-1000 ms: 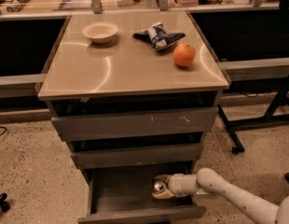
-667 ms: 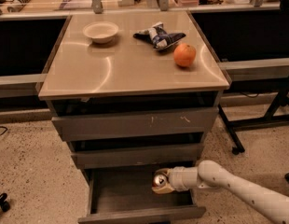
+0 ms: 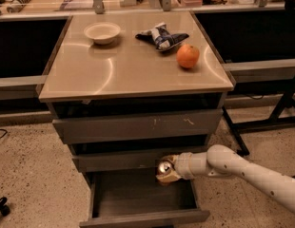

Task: Pick coke can from bottom drawer and place on counter

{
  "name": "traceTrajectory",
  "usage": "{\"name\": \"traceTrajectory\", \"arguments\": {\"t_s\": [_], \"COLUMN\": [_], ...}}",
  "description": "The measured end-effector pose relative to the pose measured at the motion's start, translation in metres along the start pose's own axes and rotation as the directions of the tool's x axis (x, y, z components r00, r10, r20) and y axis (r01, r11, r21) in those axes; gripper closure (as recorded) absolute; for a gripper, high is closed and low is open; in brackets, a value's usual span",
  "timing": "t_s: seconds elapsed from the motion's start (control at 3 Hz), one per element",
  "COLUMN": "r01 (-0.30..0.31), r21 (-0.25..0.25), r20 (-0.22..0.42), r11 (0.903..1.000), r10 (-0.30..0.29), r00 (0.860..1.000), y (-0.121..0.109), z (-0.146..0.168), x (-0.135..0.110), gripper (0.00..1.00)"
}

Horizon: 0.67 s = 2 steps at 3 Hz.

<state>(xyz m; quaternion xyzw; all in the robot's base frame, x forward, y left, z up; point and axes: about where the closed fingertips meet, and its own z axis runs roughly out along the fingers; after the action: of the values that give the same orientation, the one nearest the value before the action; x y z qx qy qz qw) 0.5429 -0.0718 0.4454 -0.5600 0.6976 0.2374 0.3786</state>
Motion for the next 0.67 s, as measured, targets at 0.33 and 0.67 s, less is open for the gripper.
{"name": "traceTrajectory", "arguments": {"t_s": [0.33,0.67], "r01": [-0.001,0.000], "r21": [-0.001,-0.003], "r20": [0.001,-0.003], "r11": [1.0000,1.0000], "r10": [0.001,0.000], "r00": [1.000,1.000], "y": [0.0006,0.0011], "z": [0.0007,-0.0016], "x": [0.0004,-0.0044], "gripper": [1.00,1.00]}}
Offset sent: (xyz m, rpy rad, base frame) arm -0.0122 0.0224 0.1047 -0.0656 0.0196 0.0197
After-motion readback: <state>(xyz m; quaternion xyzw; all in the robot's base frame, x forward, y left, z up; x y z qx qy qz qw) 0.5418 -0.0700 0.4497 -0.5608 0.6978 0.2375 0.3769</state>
